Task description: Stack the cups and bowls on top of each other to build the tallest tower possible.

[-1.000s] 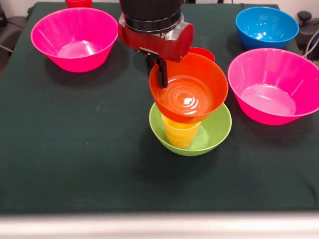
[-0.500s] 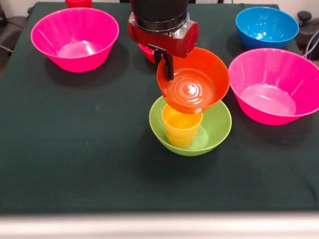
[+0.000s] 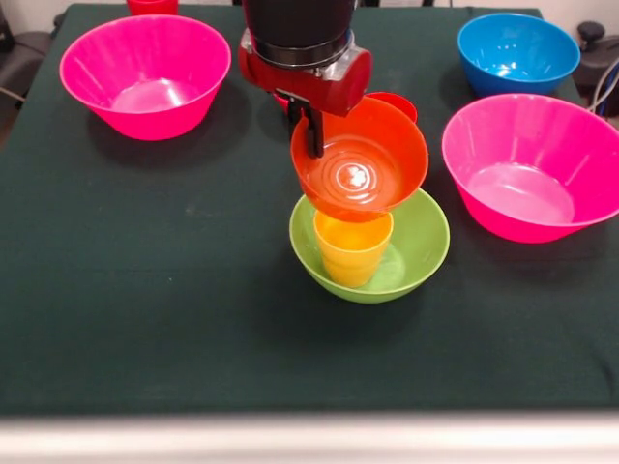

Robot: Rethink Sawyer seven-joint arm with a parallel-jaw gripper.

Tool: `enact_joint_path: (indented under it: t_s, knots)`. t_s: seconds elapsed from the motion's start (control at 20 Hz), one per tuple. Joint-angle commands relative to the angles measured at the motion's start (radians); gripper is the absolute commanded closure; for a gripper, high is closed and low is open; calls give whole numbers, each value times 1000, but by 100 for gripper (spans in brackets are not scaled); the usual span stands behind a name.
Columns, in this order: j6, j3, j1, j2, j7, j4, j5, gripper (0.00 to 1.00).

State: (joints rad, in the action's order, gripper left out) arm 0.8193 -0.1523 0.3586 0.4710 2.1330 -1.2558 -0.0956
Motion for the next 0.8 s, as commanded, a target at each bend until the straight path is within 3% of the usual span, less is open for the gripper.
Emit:
enact_joint_path:
  t_s: [0.05, 0.4, 0.8]
  knots:
    - [-79, 7, -23, -48, 16, -18, -75, 100]
    - [-87, 15, -26, -59, 6, -3, -70, 100]
    - [-128, -24, -27, -23, 32, -81, -20, 100]
